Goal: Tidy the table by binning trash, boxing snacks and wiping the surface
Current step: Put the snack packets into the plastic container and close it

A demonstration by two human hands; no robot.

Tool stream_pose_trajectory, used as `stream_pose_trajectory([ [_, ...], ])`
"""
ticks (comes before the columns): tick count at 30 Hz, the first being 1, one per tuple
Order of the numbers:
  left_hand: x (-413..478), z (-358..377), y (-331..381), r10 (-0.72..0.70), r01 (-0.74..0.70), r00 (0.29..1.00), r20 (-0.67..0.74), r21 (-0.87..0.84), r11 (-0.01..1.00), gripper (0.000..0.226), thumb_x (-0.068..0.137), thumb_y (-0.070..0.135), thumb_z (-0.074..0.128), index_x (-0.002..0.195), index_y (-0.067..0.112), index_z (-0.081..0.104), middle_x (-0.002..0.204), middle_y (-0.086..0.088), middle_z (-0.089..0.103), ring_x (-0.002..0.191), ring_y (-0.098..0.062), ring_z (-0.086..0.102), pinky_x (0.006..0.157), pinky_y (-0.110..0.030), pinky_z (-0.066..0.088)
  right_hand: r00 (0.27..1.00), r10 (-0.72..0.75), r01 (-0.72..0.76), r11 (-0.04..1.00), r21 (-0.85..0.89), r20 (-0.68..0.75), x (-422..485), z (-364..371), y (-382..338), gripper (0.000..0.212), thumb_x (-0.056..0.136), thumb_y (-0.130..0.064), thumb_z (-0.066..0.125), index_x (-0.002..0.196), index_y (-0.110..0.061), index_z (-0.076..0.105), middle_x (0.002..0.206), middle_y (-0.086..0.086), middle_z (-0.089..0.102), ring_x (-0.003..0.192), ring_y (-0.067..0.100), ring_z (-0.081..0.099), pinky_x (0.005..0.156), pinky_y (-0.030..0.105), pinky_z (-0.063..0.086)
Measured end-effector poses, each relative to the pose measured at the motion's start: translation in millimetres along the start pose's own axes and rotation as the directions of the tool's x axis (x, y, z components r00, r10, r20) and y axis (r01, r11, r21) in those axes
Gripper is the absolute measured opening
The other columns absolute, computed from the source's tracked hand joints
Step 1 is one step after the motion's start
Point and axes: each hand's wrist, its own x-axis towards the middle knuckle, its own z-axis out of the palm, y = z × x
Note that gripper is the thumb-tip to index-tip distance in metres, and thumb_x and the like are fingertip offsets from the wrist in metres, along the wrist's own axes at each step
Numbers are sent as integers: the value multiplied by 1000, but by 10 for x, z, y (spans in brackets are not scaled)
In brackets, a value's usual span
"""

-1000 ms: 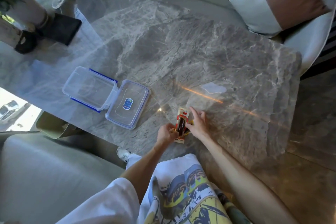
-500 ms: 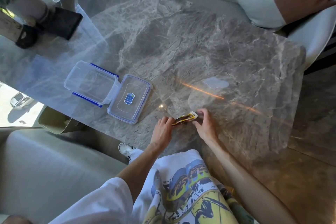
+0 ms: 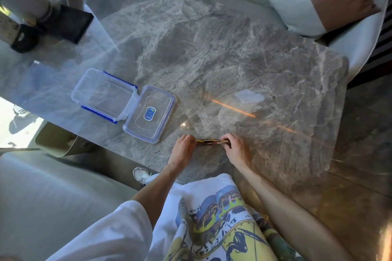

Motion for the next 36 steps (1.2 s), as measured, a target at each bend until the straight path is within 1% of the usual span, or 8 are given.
stream_pose_trajectory([
  [2,33,-92,37,-173,163,985,-23,-227,960,7,92,5,55,95,1,59,85,-12,63,76,-22,55,68,-30,40,994,100,-104,982,155,31,53,-1,-59,13,85,-3,68,98,-3,67,96,9,68,91,22,61,86,34,47],
  [5,67,-310,66,-407,351,909,89,-690,633,7,90,-4,58,94,-1,54,79,-14,59,63,-16,60,61,-33,52,941,252,-337,765,549,226,123,-56,-201,13,91,-4,64,103,-3,64,87,5,69,78,15,64,68,20,55],
  [9,69,-677,18,-406,415,884,234,-792,448,9,93,11,61,92,6,53,86,-13,61,71,-20,64,61,-33,60,895,234,-443,561,699,379,164,-104,-420,9,93,-6,62,101,-5,66,91,11,70,66,13,72,59,23,61],
  [15,55,-1153,-143,-311,381,920,238,-725,574,15,86,6,70,84,12,56,64,1,71,51,-8,61,53,-25,58,904,227,-427,408,807,363,202,13,-771,20,91,6,59,109,1,62,93,10,70,76,16,71,64,24,62],
  [21,182,-1683,-376,-282,367,930,237,-673,643,14,89,5,65,93,9,52,80,-10,64,60,-15,60,55,-25,55,919,219,-393,441,807,328,244,239,-1311,25,91,10,56,109,-6,63,86,7,70,63,7,70,56,19,58],
  [26,392,-2271,-692,-255,333,943,215,-658,675,17,90,1,63,103,0,52,75,-16,58,43,-7,56,46,-19,50,921,275,-374,430,822,275,368,553,-1942,28,92,5,57,118,-7,61,90,6,69,69,10,66,56,19,58],
  [32,817,-3200,-1312,-241,293,956,170,-447,845,15,89,-2,62,98,1,51,72,-15,57,38,-6,55,43,-21,51,897,436,-354,624,696,66,716,1289,-2976,39,89,5,59,128,-1,56,115,21,68,97,31,67,85,43,57],
  [36,1088,-3525,-1610,-210,263,957,202,-288,921,23,90,-2,58,102,8,41,81,-25,56,50,-25,50,52,-37,47,856,517,-389,655,648,-8,942,1691,-3456,32,89,-1,59,120,-4,62,112,21,70,105,35,66,95,51,52],
])
